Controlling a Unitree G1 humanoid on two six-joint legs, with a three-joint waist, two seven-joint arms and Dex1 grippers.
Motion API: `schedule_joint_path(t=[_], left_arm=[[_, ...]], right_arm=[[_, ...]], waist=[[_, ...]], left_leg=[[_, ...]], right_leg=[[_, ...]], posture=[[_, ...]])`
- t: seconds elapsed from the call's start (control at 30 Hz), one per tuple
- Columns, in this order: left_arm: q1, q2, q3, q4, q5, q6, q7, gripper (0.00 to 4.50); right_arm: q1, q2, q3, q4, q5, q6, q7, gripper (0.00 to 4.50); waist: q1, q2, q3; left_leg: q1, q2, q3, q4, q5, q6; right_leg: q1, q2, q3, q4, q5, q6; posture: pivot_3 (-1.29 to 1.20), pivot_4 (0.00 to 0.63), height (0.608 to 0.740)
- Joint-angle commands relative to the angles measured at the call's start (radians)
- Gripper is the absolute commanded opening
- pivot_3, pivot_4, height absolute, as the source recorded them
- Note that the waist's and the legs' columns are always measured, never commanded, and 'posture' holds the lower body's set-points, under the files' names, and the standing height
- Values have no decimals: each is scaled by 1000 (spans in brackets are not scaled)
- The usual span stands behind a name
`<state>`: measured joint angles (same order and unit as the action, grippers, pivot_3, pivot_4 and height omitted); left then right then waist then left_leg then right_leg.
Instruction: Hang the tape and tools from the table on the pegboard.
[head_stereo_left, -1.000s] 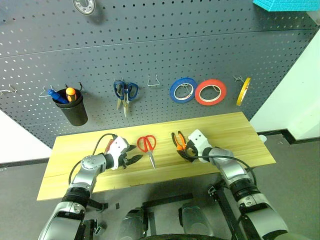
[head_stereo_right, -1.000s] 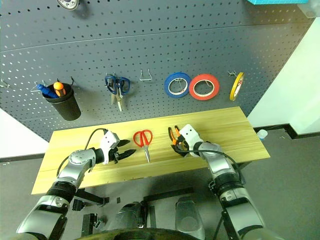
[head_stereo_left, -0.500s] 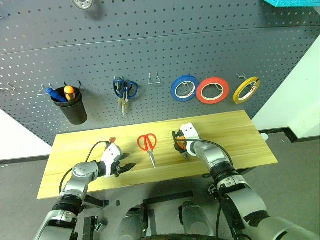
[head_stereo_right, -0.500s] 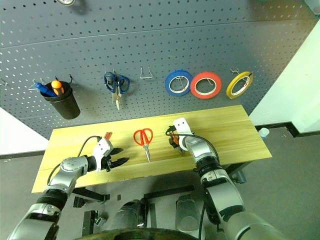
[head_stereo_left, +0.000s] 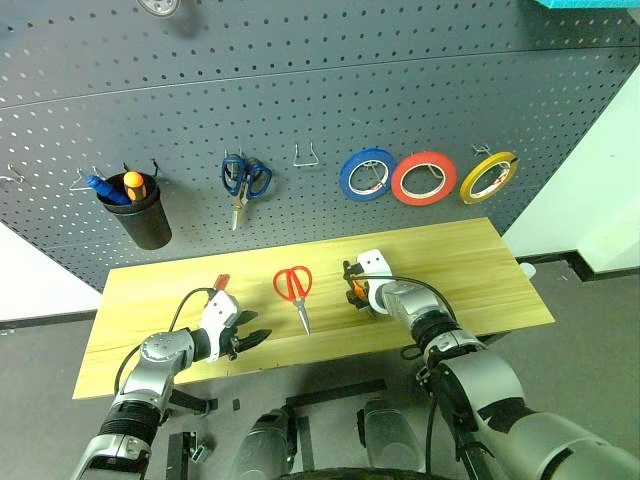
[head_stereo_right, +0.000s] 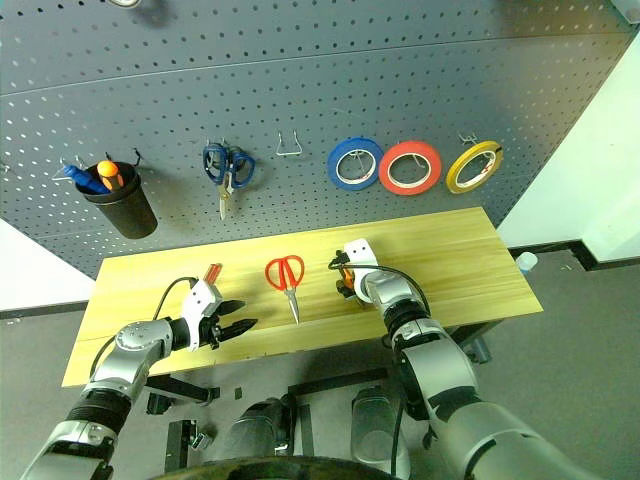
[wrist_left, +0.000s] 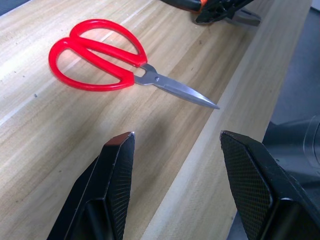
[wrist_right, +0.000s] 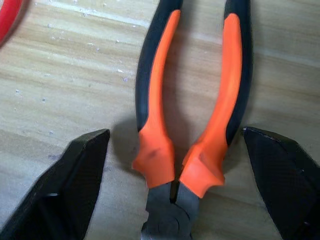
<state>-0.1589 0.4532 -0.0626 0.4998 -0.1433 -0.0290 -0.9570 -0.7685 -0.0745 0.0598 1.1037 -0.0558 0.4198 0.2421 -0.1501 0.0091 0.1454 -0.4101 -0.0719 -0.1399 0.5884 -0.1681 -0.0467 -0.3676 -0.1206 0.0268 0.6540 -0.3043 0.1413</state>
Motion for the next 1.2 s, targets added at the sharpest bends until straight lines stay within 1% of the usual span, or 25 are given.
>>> schedule_joint_path(t=[0.03,0.13,0.23,0.3,0.4,0.47,0.53,0.63,0.67,0.73,0.83,0.93,1.0,1.13,1.2], left_arm=[[-13,6,15,-27,-13,-3,0,2849],[-18,6,15,-21,-13,-5,-1,2849],[-17,3,17,-26,-15,-6,2,2849],[-9,0,27,-34,-19,-24,13,2849],[2,-10,53,-41,-31,-85,36,2849],[19,-36,110,-57,-69,-176,73,2849],[32,-67,163,-60,-110,-266,97,2849],[37,-113,214,-35,-129,-420,142,2849],[35,-133,234,-28,-142,-465,158,2849],[19,-173,271,-9,-178,-539,178,2849],[-13,-194,287,37,-172,-609,203,2849],[-47,-204,277,80,-161,-648,212,2849],[-74,-217,274,107,-149,-681,232,2849],[-119,-246,275,146,-123,-745,290,2849],[-117,-257,268,142,-117,-756,302,2849]], right_arm=[[-31,9,-20,32,7,-26,-14,3217],[-39,10,-30,47,10,-33,-17,2186],[-43,9,-36,38,13,-42,-10,2142],[-34,9,-32,1,16,-64,28,2142],[2,-9,34,-91,-34,-159,79,2142],[94,-59,138,-294,-97,-346,155,2142],[171,-103,198,-480,-121,-481,217,2142],[223,-176,258,-650,-166,-688,252,2142],[226,-197,272,-688,-188,-769,245,2142],[201,-215,275,-710,-260,-909,140,2142],[141,-212,267,-687,-332,-995,27,2142],[35,-171,243,-600,-357,-1013,-78,2142],[-63,-142,230,-487,-367,-1020,-155,2142],[-254,-81,195,-224,-329,-1064,-242,2142],[-322,-57,172,-118,-305,-1076,-265,2142]], waist=[[0,0,0],[-1,0,0],[-1,0,0],[-1,0,0],[-1,0,0],[-1,0,0],[1,0,0],[-2,0,0],[-2,0,0],[-1,-1,0],[1,-1,-1],[2,-1,-1],[2,-2,-1],[3,-2,-1],[3,-3,-2]], left_leg=[[0,0,0,0,0,0],[0,0,0,0,0,0],[0,0,0,-1,0,0],[0,0,0,-1,0,0],[-1,0,0,-2,0,0],[-2,-1,0,-4,0,0],[-4,0,0,-4,0,0],[-10,-1,0,-4,1,-1],[-10,-1,0,-4,1,-2],[-10,-1,1,-3,1,-2],[-10,-1,0,0,2,-3],[-10,-1,0,3,2,-3],[-9,-1,0,3,2,-3],[-10,-1,-1,3,2,-3],[-10,-2,-1,2,2,-3]], right_leg=[[0,0,0,0,0,0],[0,0,0,0,0,0],[0,0,0,0,0,0],[0,0,0,0,0,0],[-2,0,0,0,0,0],[-4,0,0,0,0,0],[-5,0,0,-1,0,0],[-8,0,0,-1,0,1],[-8,0,0,-1,0,1],[-7,0,0,-1,0,1],[-6,1,-1,-1,0,0],[-5,1,-1,-1,1,0],[-4,1,-1,-1,1,0],[-4,2,-1,0,1,0],[-4,2,-1,1,1,-1]], posture=[[-137,158,725],[-137,154,725],[-137,145,725],[-134,141,725],[-131,134,725],[-133,125,725],[-135,118,725],[-138,105,725],[-138,105,725],[-141,100,725],[-143,97,725],[-141,95,725],[-134,94,725],[-106,95,725],[-90,96,725]])
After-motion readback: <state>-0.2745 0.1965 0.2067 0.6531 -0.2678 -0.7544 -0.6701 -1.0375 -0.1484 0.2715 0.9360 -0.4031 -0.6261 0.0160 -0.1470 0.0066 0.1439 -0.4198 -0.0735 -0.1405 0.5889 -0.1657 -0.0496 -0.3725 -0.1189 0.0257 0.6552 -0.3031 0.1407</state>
